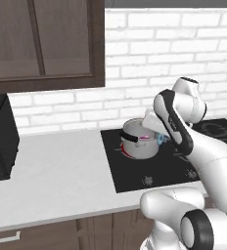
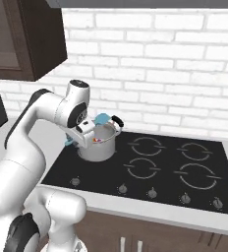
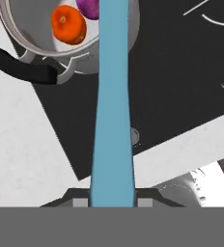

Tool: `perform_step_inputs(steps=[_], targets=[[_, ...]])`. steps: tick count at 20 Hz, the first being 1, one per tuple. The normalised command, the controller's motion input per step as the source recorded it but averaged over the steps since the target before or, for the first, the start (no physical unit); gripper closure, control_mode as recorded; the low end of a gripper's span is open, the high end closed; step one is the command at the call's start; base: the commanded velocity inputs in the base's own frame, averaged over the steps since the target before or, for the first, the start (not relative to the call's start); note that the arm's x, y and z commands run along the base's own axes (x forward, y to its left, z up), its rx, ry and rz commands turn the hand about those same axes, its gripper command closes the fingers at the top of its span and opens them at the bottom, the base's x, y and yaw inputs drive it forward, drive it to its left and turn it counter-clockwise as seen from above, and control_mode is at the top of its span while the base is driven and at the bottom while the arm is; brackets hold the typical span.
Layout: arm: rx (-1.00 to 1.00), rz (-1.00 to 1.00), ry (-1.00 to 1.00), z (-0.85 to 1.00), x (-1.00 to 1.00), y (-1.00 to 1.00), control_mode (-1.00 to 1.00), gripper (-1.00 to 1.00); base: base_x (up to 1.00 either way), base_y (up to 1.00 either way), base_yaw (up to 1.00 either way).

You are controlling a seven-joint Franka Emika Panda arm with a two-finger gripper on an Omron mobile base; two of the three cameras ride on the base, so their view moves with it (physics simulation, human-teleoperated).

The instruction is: Put the squash and onion in the pot. Retrieve the spatula and lightly stir the vegetables in the pot.

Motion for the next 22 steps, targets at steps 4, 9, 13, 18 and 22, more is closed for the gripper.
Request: perform_step_inputs(steps=[4,9,13,18,22], targets=[[0.0,0.0,0.0,0.0,0.01,0.0,-1.0,1.0,0.0,0.0,0.0],[0.14,-0.02,-0.01,0.01,0.07,0.01,-1.0,1.0,0.0,0.0,0.0],[0.15,-0.17,-0.02,0.02,0.03,0.06,-1.0,1.0,0.0,0.0,0.0],[0.05,-0.12,0.01,0.06,0.0,0.0,-1.0,1.0,0.0,0.0,0.0],[0.08,-0.04,-0.02,0.02,0.01,0.0,-1.0,1.0,0.0,0.0,0.0]])
